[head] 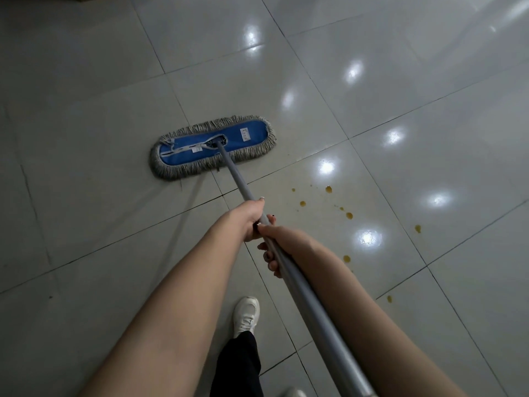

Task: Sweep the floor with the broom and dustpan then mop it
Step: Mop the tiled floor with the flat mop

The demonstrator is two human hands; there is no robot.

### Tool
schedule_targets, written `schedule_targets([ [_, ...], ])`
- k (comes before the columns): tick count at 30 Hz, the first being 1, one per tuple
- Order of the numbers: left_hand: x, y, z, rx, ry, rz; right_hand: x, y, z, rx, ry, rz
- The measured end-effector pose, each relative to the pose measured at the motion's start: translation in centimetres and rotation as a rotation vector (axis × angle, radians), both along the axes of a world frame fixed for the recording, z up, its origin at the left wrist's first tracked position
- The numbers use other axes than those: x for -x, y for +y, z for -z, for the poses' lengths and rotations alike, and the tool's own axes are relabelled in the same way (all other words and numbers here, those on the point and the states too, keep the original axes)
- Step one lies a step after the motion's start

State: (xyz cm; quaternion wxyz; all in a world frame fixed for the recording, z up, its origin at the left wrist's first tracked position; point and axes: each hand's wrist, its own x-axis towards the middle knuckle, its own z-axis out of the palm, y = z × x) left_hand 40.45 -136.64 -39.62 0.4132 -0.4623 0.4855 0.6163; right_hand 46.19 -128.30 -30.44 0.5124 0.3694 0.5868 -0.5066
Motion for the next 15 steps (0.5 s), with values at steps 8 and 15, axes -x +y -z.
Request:
schedule_targets([
  [8,-3.9,3.0,-0.9,-0.012,0.035,-0.087,-3.9,2.9,-0.4,0.017,0.033,0.003],
  [15,-9.8,10.3,-1.2,-0.083,0.009,-0.137,-9.4,10.9,-1.0,0.018,0.032,-0.037],
])
